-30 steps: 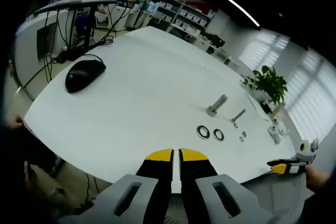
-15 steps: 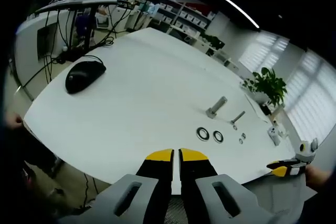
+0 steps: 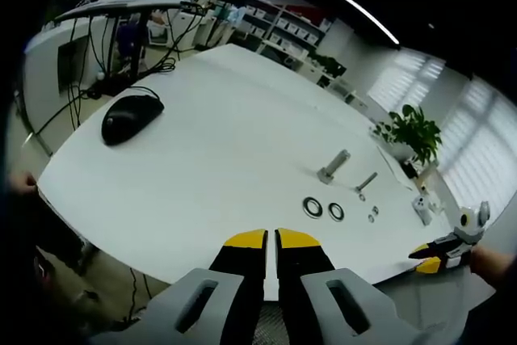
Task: Place the washer onto the threaded stud by aligning its center hole with the stud, sliding it down to the base, and recovering from edge contact or off-axis alignment until the washer reaches the visible bottom stop.
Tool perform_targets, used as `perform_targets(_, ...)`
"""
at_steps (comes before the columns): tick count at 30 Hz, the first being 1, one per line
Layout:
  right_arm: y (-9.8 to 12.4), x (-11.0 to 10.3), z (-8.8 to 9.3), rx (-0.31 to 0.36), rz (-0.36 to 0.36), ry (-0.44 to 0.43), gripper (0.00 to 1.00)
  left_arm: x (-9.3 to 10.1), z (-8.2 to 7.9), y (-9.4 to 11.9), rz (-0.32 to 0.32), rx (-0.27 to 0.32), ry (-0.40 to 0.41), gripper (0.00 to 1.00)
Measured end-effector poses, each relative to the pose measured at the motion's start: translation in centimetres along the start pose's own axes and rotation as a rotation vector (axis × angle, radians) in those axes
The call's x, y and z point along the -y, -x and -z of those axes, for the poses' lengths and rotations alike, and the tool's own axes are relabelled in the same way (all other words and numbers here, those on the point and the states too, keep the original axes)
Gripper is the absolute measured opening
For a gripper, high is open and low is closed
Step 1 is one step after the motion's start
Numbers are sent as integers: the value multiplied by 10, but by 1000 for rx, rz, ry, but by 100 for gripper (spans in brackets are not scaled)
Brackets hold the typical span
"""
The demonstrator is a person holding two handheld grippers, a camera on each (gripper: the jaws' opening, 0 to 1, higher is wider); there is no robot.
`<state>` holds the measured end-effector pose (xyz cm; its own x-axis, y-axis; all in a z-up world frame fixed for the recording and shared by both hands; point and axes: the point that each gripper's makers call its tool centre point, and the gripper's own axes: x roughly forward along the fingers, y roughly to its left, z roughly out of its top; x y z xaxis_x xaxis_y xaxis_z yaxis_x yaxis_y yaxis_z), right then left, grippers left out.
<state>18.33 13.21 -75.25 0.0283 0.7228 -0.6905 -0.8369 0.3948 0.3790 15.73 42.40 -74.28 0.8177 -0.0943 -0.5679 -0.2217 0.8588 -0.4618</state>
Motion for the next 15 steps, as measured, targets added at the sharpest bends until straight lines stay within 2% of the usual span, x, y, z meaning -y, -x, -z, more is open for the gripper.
perform_targets(6, -5, 3, -13, -36, -13, 72, 29, -1, 2, 0, -8, -11, -5, 1)
perform_targets(10, -10, 16, -22, -55, 9, 73, 30, -1, 2, -1, -6, -14, -9, 1)
perform_targets(15, -15, 31, -34, -78, 44, 124, 31, -2, 1, -2, -10, -12, -14, 1)
